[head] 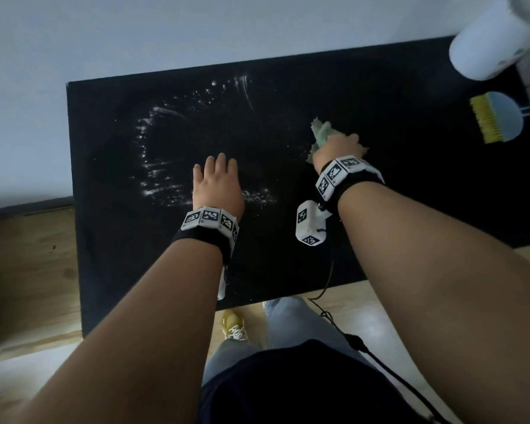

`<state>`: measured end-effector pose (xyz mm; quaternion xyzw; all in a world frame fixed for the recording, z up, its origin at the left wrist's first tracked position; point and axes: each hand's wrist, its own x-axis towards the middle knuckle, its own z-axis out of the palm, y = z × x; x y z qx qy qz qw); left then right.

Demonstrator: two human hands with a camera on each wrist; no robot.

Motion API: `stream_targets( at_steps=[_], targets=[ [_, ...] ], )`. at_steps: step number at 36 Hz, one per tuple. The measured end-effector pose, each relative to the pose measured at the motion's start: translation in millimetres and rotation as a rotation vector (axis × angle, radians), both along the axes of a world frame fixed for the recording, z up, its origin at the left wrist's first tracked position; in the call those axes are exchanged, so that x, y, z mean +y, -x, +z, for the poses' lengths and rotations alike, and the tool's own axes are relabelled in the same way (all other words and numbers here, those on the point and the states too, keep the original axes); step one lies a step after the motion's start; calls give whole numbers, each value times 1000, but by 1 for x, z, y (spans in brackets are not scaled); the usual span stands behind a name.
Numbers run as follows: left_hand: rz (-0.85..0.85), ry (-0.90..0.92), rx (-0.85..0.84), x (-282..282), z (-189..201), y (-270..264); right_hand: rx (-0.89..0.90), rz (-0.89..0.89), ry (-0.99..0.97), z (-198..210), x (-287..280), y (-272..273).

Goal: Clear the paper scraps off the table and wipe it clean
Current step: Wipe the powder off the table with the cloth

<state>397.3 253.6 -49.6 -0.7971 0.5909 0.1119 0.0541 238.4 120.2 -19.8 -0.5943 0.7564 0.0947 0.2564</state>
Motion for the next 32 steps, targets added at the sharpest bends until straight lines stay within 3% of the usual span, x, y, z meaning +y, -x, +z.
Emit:
stream_targets(
  at_steps=[3, 6, 13, 17, 20, 23, 26, 32],
  targets=[
    [24, -4, 0, -3, 0, -5, 28, 197, 37, -3, 5, -17],
    [50, -5, -10, -5, 1, -11, 1, 271, 80, -11, 12, -36],
    [108, -6, -27, -8, 10, -21, -236, 421, 69, -13, 19, -48],
    [119, 2, -30, -11, 13, -24, -394, 311, 126, -7, 5, -44],
    [139, -9, -28, -14, 13, -28, -361, 159, 226, -7, -18, -39],
    [158, -4, -27, -18, 12, -31, -252, 61, 136, -4, -42, -35],
    [175, 4, -22, -21, 10, -33, -124, 102, 69, 0, -54, -40],
    [217, -14, -20, -26, 5, -42, -201, 235, 157, -12, -41, -69]
  ],
)
